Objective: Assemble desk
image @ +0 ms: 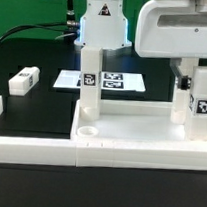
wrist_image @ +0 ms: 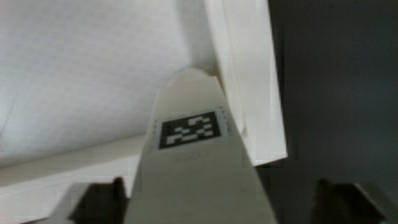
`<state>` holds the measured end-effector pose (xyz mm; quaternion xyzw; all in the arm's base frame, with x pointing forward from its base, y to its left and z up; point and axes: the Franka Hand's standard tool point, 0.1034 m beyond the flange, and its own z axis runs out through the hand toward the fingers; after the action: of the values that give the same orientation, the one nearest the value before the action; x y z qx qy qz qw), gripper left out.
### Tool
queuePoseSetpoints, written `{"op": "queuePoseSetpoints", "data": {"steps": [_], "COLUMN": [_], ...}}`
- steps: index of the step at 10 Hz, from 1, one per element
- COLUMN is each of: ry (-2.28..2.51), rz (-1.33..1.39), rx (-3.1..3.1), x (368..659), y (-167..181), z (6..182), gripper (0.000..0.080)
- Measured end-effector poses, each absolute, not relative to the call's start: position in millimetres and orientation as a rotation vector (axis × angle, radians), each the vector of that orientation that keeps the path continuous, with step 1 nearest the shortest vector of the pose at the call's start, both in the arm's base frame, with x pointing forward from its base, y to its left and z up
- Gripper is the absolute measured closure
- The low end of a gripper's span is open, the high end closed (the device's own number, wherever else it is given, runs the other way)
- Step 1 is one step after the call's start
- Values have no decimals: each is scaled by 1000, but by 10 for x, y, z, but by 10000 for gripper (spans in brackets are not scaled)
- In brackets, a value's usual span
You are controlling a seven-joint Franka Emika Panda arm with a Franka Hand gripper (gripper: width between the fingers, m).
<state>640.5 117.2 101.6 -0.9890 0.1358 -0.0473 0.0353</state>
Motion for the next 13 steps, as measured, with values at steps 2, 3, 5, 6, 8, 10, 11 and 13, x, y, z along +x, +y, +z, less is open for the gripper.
{"op": "queuePoseSetpoints", "data": {"steps": [2,3,5,6,8,10,11,13], "ry": [614,733,1131,1415,1944,2195,2221,2083], "rz": [-135,-131,-86,-62,0,10,15,-28], "rx": [-3005,-2976,-2850,-2698,-2291,-2018,-1991,-2119], "x": [6399,6399,6367,6369,6395,6393,6391,6408], "y": [1128,1123,1153,1148,1165,1160,1164,1147], "z": [1006,1005,1000,998,998,996,995,990], "gripper": [505,505,505,506,506,506,506,447]}}
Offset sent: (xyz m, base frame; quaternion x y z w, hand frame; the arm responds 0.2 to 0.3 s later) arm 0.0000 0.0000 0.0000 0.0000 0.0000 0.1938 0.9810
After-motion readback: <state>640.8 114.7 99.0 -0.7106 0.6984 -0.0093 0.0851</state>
